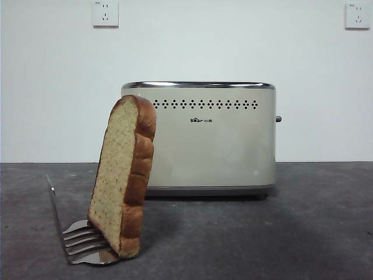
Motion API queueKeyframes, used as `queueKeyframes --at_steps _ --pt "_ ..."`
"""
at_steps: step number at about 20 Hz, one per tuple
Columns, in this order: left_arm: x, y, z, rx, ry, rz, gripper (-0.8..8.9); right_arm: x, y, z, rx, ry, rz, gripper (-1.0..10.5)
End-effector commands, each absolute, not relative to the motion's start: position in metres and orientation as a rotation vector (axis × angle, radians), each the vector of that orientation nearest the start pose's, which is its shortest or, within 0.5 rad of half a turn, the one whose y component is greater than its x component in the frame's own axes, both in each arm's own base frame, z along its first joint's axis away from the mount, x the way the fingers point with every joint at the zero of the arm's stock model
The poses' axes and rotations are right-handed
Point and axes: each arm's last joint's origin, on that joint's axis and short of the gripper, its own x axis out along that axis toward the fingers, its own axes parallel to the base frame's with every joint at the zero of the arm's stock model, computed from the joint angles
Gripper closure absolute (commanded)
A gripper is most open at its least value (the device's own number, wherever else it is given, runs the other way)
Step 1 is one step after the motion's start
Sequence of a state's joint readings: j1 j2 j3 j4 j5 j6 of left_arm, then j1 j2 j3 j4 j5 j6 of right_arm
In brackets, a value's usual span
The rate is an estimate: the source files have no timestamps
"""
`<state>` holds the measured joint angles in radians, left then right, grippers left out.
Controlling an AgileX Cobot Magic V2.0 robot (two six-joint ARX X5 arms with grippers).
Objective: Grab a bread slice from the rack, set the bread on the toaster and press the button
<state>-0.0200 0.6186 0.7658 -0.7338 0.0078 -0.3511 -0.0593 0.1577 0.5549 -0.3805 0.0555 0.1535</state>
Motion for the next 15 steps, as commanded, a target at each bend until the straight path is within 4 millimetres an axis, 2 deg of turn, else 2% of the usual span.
queueKeyframes --at_steps 1,6,11,15 --pt "0.122 -0.003 0.305 -0.375 0.726 0.12 8.19 0.057 -0.005 0.306 0.163 0.025 -0.117 9.5" --pt "0.136 -0.003 0.315 -0.351 0.958 0.149 8.18 0.057 -0.005 0.323 0.163 0.156 -0.127 9.5" --pt "0.167 -0.007 0.327 -0.408 1.144 0.091 8.18 0.063 -0.005 0.341 0.163 0.198 -0.127 9.5" --pt "0.186 -0.015 0.327 -0.539 1.278 0.074 8.17 0.071 -0.006 0.348 0.163 0.256 -0.131 9.5"
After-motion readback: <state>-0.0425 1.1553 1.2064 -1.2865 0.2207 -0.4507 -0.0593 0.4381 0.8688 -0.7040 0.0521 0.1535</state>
